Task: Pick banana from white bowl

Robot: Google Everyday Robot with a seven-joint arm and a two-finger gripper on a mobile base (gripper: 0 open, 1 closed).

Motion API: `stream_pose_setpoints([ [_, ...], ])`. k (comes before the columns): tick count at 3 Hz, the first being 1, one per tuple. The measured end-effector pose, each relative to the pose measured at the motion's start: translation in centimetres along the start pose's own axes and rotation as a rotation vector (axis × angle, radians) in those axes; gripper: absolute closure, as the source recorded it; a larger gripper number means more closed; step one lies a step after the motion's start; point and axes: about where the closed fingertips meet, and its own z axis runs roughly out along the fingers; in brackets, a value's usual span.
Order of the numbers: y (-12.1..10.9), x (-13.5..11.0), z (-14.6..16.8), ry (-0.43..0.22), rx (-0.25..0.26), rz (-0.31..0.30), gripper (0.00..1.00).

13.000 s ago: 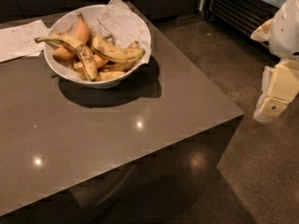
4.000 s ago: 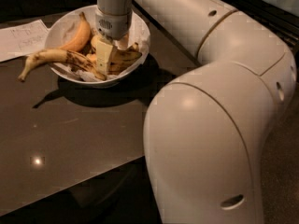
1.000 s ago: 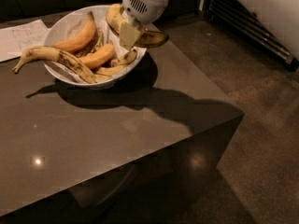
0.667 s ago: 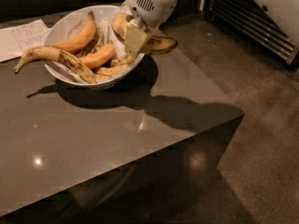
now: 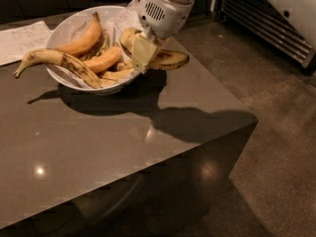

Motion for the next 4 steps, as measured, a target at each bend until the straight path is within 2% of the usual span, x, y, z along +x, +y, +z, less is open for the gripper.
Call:
stream_pose_setpoints([
  [1,0.0,0.0,0.0,0.0,0.0,0.0,1.0],
  [3,4.4,4.7,-0.6,0.066,-0.08,0.067,1.0],
  [4,4.3,4.3,-0.5,0.052,-0.073,0.065,1.0],
])
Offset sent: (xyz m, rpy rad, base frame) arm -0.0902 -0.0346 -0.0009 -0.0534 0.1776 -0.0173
